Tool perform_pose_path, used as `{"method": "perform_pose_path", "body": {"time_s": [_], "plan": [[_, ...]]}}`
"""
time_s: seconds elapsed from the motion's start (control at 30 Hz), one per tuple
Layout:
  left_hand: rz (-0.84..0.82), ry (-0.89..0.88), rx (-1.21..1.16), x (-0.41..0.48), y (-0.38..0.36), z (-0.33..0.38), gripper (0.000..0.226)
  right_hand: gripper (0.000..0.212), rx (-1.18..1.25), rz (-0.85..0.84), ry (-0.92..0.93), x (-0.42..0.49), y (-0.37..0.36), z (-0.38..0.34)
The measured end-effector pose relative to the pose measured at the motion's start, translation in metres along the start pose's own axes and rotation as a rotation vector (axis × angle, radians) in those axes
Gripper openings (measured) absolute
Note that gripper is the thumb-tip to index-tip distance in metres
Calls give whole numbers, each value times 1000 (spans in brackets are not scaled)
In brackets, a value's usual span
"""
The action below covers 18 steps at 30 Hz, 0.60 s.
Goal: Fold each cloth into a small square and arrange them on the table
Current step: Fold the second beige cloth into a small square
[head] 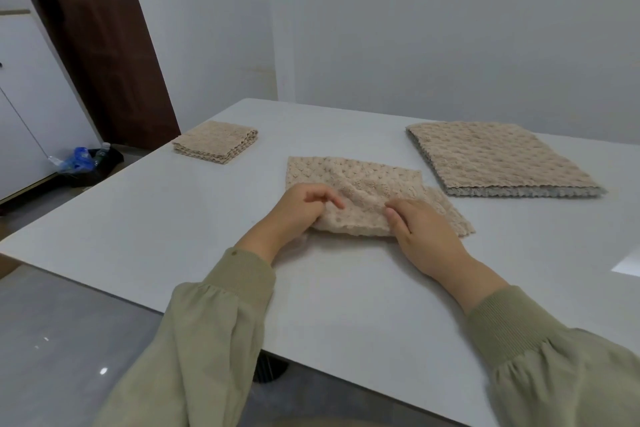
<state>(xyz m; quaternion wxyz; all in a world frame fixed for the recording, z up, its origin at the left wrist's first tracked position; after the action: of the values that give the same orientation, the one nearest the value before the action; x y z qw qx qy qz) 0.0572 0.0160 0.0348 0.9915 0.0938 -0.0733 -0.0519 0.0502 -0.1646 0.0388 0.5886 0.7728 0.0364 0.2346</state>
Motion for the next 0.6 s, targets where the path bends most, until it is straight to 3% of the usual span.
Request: {"method": "perform_pose_path", "body": {"time_s": [0.1,0.37,0.47,0.53,0.6], "plan": [[-29,42,-71,-12,3,1,26,31,20,45,-51,-3,8,3],[169,-200,581,-10,5,17,21,48,9,100,-5,-5,23,-8],[55,-178,733,-2,-3,5,32,47,-33,209,16,-4,24,-9],[-25,-130,820,2,-7,-6,41,42,-153,174,21,3,12,-5],[-10,-123,893,2,-5,-6,37,35,-209,99,13,5,2,1]]}}
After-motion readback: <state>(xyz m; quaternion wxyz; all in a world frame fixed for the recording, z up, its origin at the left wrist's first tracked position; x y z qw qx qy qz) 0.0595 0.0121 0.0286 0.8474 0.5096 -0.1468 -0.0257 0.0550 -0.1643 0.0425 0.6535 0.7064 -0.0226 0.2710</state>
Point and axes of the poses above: each hand's wrist, its own x-axis towards the middle knuckle, its own y-axis out of the back of the hand, z = x × y, the point moved 9 cm from there along x, towards the middle knuckle, and after that the axes turned 11 degrees about -x, right-handed, at the moved point
